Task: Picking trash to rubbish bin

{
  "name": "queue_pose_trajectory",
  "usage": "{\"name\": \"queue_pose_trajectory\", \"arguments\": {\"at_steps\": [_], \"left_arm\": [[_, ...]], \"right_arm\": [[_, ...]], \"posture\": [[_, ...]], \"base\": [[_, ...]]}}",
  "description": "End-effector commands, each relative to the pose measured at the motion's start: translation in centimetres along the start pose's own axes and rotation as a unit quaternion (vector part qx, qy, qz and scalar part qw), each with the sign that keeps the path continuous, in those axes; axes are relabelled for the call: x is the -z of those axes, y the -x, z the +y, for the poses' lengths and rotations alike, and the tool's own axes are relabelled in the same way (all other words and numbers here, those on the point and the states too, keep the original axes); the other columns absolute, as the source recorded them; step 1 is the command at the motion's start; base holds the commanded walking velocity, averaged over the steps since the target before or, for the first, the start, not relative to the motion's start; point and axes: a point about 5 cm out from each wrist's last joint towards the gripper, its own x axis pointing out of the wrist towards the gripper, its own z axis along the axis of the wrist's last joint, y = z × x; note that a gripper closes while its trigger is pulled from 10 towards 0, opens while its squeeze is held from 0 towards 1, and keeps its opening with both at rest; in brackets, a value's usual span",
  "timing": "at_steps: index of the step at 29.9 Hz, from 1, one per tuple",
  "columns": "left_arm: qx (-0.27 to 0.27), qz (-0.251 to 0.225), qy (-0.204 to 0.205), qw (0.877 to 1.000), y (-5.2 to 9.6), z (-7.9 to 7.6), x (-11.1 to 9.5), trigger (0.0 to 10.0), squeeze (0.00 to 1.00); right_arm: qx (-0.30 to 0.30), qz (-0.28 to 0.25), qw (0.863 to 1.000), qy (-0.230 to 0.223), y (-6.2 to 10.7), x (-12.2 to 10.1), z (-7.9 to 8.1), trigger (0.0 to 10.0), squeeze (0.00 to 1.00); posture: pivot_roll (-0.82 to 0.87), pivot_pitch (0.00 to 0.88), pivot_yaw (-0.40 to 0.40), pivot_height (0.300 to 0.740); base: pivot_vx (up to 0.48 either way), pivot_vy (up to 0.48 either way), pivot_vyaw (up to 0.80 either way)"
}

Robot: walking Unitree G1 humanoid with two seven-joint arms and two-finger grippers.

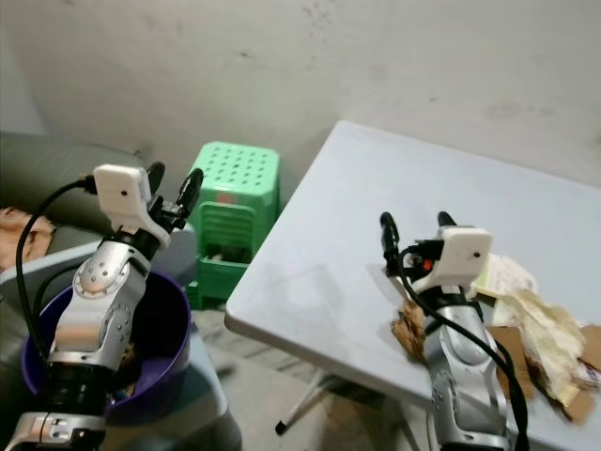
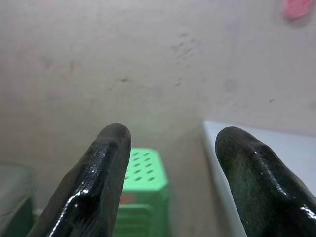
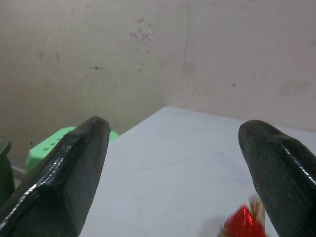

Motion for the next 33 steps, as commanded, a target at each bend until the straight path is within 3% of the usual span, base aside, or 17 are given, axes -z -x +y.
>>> {"name": "queue_pose_trajectory", "arguments": {"at_steps": [1, 5, 22, 33], "left_arm": [[0.014, -0.005, -0.001, 1.0, -0.27, -0.72, -0.44, 10.0, 0.0], [0.019, 0.002, -0.007, 1.0, -0.12, -0.72, -0.32, 10.0, 0.0], [0.033, 0.018, 0.001, 0.999, 0.15, -0.76, -0.12, 10.0, 0.0], [0.04, 0.02, 0.003, 0.999, -0.01, -0.85, -0.23, 10.0, 0.0]], "right_arm": [[0.009, 0.0, 1.0, 0.006, 0.13, -0.23, -0.69, 10.0, 0.0], [0.011, 0.001, 1.0, 0.002, 0.2, -0.12, -0.6, 10.0, 0.0], [0.02, -0.009, 1.0, -0.011, 0.27, -0.19, -0.28, 10.0, 0.0], [0.025, -0.011, 0.999, -0.018, 0.51, -0.03, -0.06, 10.0, 0.0]], "posture": [[-0.05, 0.07, -0.069, 0.74], [-0.05, 0.076, -0.067, 0.74], [-0.04, 0.09, -0.047, 0.74], [-0.04, 0.093, -0.034, 0.74]], "base": [[0.0, 0.0, -0.74], [0.0, 0.0, -0.66], [0.0, 0.0, 0.0], [0.0, -0.391, 0.0]]}}
